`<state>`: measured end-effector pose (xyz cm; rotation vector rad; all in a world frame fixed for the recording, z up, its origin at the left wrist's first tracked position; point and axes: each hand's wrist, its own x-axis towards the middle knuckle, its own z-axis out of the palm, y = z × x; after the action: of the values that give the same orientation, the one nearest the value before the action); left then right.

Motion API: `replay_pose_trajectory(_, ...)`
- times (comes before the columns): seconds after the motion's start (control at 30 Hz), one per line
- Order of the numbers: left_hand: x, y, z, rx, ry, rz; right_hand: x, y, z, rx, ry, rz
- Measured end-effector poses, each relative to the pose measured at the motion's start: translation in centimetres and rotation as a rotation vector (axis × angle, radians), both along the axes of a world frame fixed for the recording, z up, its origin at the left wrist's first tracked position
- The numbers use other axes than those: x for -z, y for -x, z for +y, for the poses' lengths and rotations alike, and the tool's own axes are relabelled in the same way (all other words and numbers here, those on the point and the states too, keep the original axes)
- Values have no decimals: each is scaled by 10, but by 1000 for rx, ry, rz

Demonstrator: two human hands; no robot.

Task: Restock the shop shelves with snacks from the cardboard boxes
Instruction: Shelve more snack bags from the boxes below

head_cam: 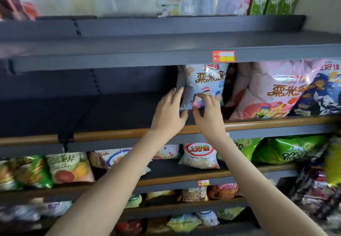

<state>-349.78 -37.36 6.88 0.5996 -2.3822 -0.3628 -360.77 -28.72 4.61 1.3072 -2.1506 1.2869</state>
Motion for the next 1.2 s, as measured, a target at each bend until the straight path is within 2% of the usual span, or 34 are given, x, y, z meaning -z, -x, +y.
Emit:
replay_pose_trajectory(0.1,13,-59,21,-43,-296,256,12,-52,3,-223,25,-153)
replay_pose_trajectory(0.2,43,-119,40,-228,-571,308,35,-104,0,-422,-71,-314)
replay_pose_trajectory(0.33,105,-204,55,-556,-958,188,82,-176,-12,-620,-332,-504)
replay_pose_trajectory(0.43,152,-281,69,-780,-1199,214,120,-231,-24,-731,-607,-589)
replay_pose_trajectory(0.5,177,-335,86,-810,-1375,366,142,-266,-30,-785,-794,-596)
replay_pose_trajectory(0.6,213,-416,117,-1016,-1370,418,171,-316,-38,-838,-978,-593)
replay_pose_trajectory(0.67,228,-459,137,-1216,-1328,389,187,-348,-43,-854,-1037,-609)
replay_pose_trajectory(0.77,235,-526,159,-1403,-1298,364,204,-398,-59,-887,-1103,-606)
replay_pose_trajectory(0.83,235,-571,166,-1512,-1326,453,210,-437,-73,-905,-1139,-599)
replay_pose_trajectory(1.07,236,-732,162,-1633,-1274,685,208,-603,-135,-958,-1204,-569)
replay_pose_trajectory(1.2,229,-824,137,-1625,-1289,708,212,-700,-184,-953,-1179,-581)
